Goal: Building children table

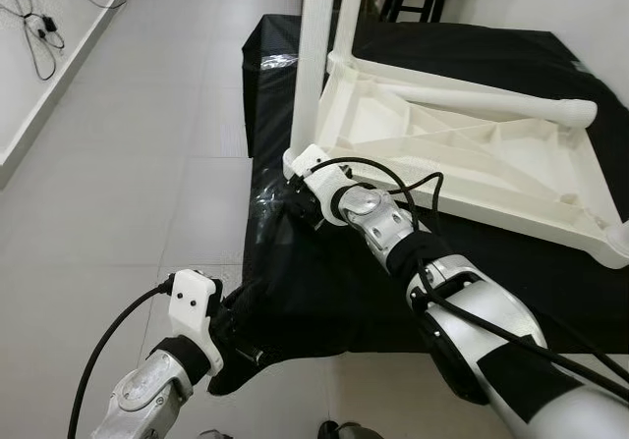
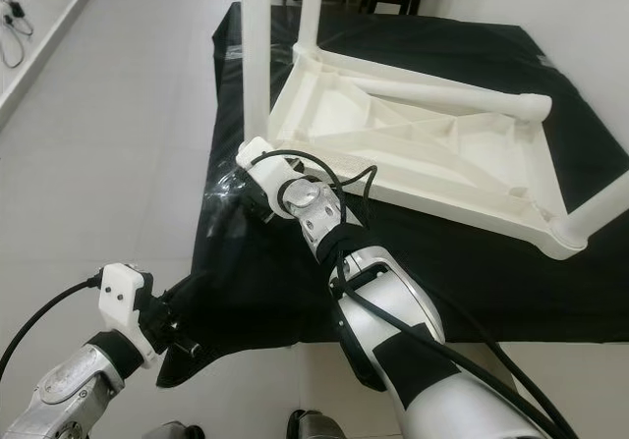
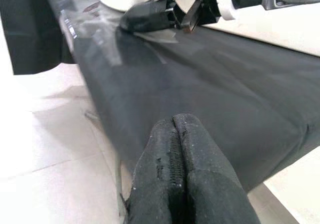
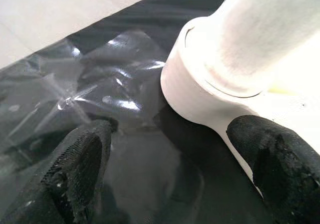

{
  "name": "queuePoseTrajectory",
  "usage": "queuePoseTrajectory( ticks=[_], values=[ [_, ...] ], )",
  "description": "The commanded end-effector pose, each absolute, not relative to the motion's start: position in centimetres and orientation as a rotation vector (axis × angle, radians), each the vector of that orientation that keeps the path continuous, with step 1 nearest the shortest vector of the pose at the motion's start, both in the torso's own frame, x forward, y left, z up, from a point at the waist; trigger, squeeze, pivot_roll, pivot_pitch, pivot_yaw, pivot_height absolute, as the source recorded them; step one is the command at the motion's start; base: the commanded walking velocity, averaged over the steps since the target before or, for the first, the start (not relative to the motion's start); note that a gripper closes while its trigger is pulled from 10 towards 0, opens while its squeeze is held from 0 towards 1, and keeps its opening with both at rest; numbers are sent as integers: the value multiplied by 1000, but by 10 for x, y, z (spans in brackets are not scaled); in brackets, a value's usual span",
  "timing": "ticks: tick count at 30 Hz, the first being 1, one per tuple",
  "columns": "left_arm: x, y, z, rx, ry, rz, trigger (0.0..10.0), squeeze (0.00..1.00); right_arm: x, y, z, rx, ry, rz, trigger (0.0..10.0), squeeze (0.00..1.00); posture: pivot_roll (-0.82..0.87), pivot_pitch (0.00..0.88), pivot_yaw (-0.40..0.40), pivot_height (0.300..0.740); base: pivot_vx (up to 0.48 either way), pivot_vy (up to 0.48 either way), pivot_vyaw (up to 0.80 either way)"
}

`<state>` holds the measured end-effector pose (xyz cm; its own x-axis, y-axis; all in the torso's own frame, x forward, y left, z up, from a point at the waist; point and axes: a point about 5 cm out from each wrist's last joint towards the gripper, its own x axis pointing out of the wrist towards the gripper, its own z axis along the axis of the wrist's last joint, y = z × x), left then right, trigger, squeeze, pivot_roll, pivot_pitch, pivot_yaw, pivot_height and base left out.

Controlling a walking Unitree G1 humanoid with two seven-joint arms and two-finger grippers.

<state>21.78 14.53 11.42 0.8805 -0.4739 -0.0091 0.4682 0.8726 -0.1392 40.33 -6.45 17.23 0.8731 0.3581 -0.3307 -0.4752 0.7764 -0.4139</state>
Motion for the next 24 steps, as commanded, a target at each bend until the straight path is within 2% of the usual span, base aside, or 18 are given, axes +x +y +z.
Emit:
queuePoseTrajectory(
  ticks=[1, 3, 5, 6, 7, 10, 11, 12, 14, 15, 17, 18, 21, 24],
  values=[
    [216, 142, 112, -135, 59, -501, 10000, 0, 412, -68, 202, -441, 130, 391, 10000, 0, 62, 151, -130, 740, 0, 0, 0],
    [217, 143, 112, -133, 60, -501, 10000, 0, 411, -64, 204, -382, 119, 457, 10000, 0, 58, 143, -128, 740, 0, 0, 0],
    [219, 143, 111, -128, 62, -501, 10000, 0, 405, -60, 210, -274, 86, 699, 10000, 0, 49, 130, -122, 740, 0, 0, 0],
    [219, 143, 111, -128, 62, -501, 10000, 0, 405, -60, 210, -274, 86, 699, 10000, 0, 49, 130, -122, 740, 0, 0, 0],
    [219, 143, 111, -126, 62, -502, 10000, 0, 400, -64, 213, -258, 66, 836, 10000, 0, 43, 124, -118, 740, 0, 0, 0],
    [220, 143, 110, -126, 62, -503, 10000, 0, 395, -72, 215, -274, 45, 948, 10000, 0, 43, 124, -118, 740, 0, 0, 0],
    [221, 143, 110, -126, 62, -508, 10000, 0, 389, -91, 215, -325, 52, 1060, 10000, 0, 35, 116, -114, 740, 0, 0, 0],
    [221, 143, 110, -126, 62, -508, 10000, 0, 389, -91, 215, -325, 52, 1060, 10000, 0, 35, 116, -114, 740, 0, 0, 0],
    [222, 142, 110, -128, 63, -518, 10000, 0, 380, -132, 213, -447, 121, 1163, 10000, 0, 23, 105, -107, 740, 0, 0, 0],
    [222, 142, 110, -128, 63, -518, 10000, 0, 380, -132, 213, -447, 121, 1163, 10000, 0, 23, 105, -107, 740, 0, 0, 0],
    [223, 141, 109, -127, 64, -531, 10000, 0, 381, -162, 213, -540, 214, 1106, 10000, 0, 19, 101, -104, 740, 0, 0, 0],
    [223, 141, 109, -127, 64, -531, 10000, 0, 381, -162, 213, -540, 214, 1106, 10000, 0, 19, 101, -104, 740, 0, 0, 0],
    [224, 141, 109, -117, 63, -542, 10000, 0, 391, -206, 216, -661, 348, 847, 10000, 0, 19, 96, -106, 740, 0, 0, 0],
    [224, 141, 109, -110, 61, -543, 10000, 0, 390, -225, 218, -694, 402, 769, 10000, 0, 23, 92, -109, 740, 0, 0, 0]
  ],
)
